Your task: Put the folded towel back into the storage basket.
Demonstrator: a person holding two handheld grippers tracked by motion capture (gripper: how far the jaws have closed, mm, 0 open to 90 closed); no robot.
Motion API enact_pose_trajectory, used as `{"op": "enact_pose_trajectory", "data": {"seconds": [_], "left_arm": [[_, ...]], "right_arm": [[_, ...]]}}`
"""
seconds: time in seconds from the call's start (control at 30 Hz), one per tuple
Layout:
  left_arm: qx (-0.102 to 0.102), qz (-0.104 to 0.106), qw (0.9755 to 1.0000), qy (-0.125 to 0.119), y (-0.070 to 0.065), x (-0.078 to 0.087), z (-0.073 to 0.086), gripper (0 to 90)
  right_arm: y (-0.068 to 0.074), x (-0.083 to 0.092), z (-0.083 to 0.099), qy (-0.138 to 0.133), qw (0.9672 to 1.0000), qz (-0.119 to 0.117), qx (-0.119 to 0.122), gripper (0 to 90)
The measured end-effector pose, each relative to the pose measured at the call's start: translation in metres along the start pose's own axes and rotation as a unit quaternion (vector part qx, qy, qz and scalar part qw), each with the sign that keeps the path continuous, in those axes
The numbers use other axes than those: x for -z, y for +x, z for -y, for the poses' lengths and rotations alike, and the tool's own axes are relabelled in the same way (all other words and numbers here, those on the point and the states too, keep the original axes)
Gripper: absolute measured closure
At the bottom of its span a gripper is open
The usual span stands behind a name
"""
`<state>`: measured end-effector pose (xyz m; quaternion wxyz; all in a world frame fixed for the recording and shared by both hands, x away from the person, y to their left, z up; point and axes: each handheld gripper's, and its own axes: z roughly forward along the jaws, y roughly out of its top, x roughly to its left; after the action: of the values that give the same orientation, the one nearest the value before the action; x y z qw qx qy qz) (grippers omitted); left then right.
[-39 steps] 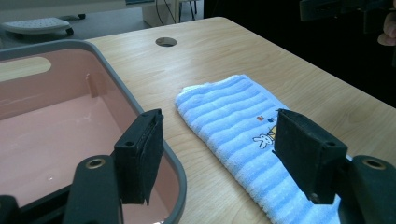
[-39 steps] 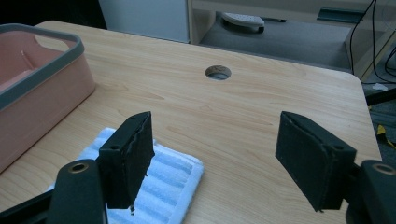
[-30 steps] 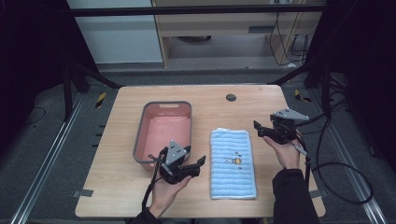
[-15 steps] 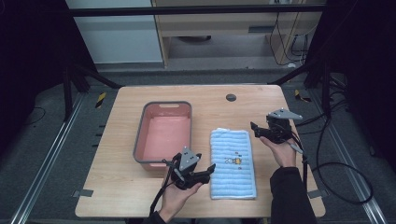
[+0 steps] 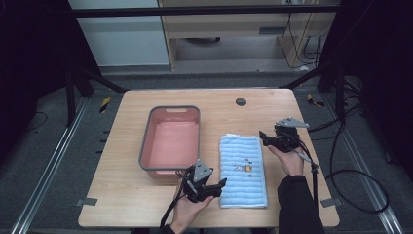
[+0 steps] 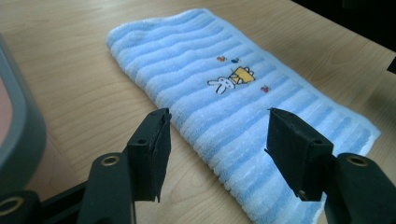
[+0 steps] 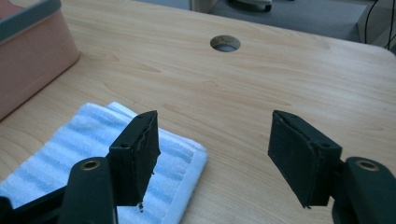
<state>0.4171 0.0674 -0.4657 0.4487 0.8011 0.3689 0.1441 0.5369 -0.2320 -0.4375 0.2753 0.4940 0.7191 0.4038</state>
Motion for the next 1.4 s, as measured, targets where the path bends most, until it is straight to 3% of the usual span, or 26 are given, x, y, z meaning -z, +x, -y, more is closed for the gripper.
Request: {"op": "enact_pose_trajectory", "data": {"seconds": [0.5, 1.17, 1.4], "left_arm": [[-0.005, -0.001, 0.9996, 0.029, -0.005, -0.017, 0.018, 45.0], [-0.004, 0.0, 0.9986, 0.052, -0.011, -0.031, 0.026, 55.4], [0.005, 0.005, 0.9984, 0.056, -0.011, -0.032, 0.027, 60.6]], "right_arm": [[0.006, -0.026, 0.015, 0.034, 0.9992, -0.017, 0.007, 41.9], [0.016, -0.052, 0.034, 0.093, 0.9946, -0.04, 0.021, 49.2], [0.012, -0.054, 0.04, 0.096, 0.9943, -0.046, 0.003, 52.3]]}}
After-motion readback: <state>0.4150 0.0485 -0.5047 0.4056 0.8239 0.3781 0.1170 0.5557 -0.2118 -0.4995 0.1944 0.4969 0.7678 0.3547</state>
